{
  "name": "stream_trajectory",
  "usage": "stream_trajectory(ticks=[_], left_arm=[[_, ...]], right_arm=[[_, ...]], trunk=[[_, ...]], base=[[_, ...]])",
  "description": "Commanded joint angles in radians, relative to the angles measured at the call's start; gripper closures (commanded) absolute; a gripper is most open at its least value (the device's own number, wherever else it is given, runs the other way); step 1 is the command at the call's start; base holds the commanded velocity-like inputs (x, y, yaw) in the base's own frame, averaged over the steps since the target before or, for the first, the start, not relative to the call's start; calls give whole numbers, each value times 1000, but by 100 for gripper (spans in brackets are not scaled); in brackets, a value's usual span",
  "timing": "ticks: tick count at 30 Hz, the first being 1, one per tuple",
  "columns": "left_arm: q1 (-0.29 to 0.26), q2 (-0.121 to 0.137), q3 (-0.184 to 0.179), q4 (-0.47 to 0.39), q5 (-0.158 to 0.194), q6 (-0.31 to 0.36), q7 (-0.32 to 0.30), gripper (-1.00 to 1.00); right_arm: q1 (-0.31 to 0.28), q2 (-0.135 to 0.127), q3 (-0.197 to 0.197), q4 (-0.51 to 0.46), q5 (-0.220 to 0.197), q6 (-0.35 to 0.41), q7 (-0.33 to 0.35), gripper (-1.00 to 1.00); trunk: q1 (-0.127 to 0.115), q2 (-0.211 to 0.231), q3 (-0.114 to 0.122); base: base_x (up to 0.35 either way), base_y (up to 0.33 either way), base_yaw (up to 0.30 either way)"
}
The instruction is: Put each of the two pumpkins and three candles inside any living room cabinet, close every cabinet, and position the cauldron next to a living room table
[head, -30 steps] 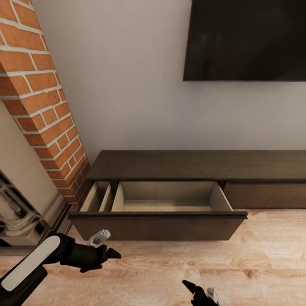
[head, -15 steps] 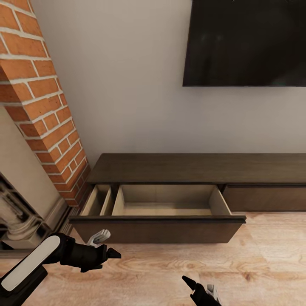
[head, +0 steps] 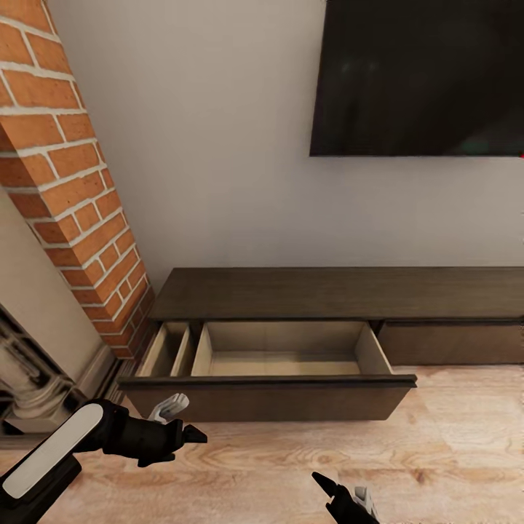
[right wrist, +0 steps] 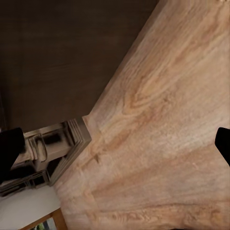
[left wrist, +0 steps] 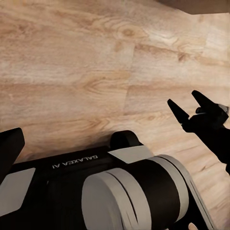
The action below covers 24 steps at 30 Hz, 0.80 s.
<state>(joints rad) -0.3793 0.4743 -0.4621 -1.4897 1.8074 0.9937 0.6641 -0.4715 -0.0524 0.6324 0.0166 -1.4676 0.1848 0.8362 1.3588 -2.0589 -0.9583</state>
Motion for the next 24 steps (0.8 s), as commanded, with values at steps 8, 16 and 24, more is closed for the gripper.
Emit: stream_trajectory(ticks=[8, 16, 24], left_arm=[[-1, 1, -1, 2, 10, -1, 12, -100], [-1, 0, -1, 3, 11, -1, 12, -100], [-2, 0, -1, 2, 12, -2, 12, -100]], right_arm=[[-1, -1, 9, 2, -10, 10, 6, -100], [-1, -2, 8, 2, -12, 10, 7, -100], [-1, -2, 4, 2, -11, 8, 7, -100]], trunk=[[-31, 56, 24], [-62, 112, 50], [-92, 168, 78]], base=[[0, 0, -246], [-103, 0, -277], [-281, 0, -278]])
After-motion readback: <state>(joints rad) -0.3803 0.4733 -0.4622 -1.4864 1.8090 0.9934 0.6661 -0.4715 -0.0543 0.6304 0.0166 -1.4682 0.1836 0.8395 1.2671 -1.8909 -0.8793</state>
